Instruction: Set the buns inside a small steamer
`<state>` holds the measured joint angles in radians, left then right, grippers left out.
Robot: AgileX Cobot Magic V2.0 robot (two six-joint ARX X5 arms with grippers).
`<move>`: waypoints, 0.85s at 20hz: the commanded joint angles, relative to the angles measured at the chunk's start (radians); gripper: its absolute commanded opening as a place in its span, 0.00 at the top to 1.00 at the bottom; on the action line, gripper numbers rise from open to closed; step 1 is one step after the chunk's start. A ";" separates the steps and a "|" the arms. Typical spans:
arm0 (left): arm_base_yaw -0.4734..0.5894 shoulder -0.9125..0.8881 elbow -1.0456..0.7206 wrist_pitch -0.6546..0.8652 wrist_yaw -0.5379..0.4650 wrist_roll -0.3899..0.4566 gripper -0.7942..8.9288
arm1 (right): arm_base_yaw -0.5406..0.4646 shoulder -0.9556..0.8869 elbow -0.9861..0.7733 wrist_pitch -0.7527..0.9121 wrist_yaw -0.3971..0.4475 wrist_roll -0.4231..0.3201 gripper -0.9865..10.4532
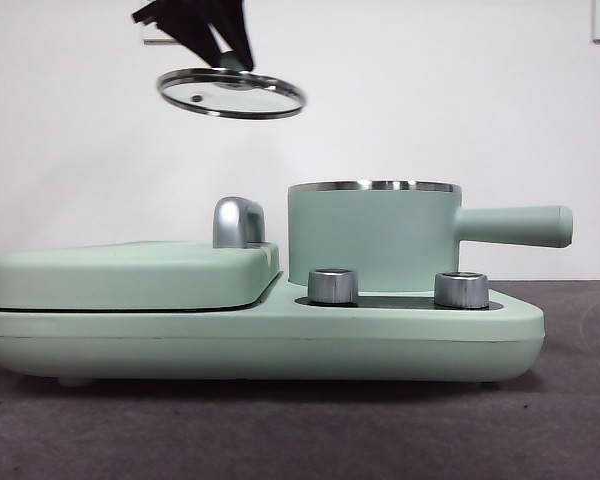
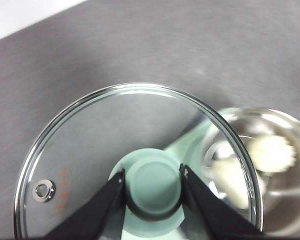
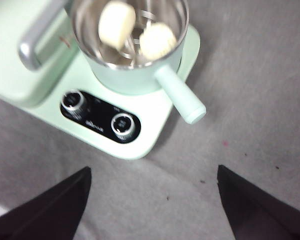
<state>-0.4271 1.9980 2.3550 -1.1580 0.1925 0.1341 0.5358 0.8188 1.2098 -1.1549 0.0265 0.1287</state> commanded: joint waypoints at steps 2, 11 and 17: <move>-0.063 0.018 0.039 0.002 0.008 -0.009 0.90 | 0.006 -0.225 -0.124 0.087 -0.046 -0.014 0.59; -0.257 0.027 0.012 0.026 0.008 0.004 0.90 | 0.006 -0.550 -0.268 0.076 -0.144 -0.014 0.59; -0.300 0.076 0.010 0.039 0.008 0.004 0.90 | 0.006 -0.555 -0.268 0.077 -0.143 -0.012 0.59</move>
<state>-0.7212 2.0537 2.3402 -1.1446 0.1970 0.1352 0.5358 0.2630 0.9375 -1.0874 -0.1154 0.1204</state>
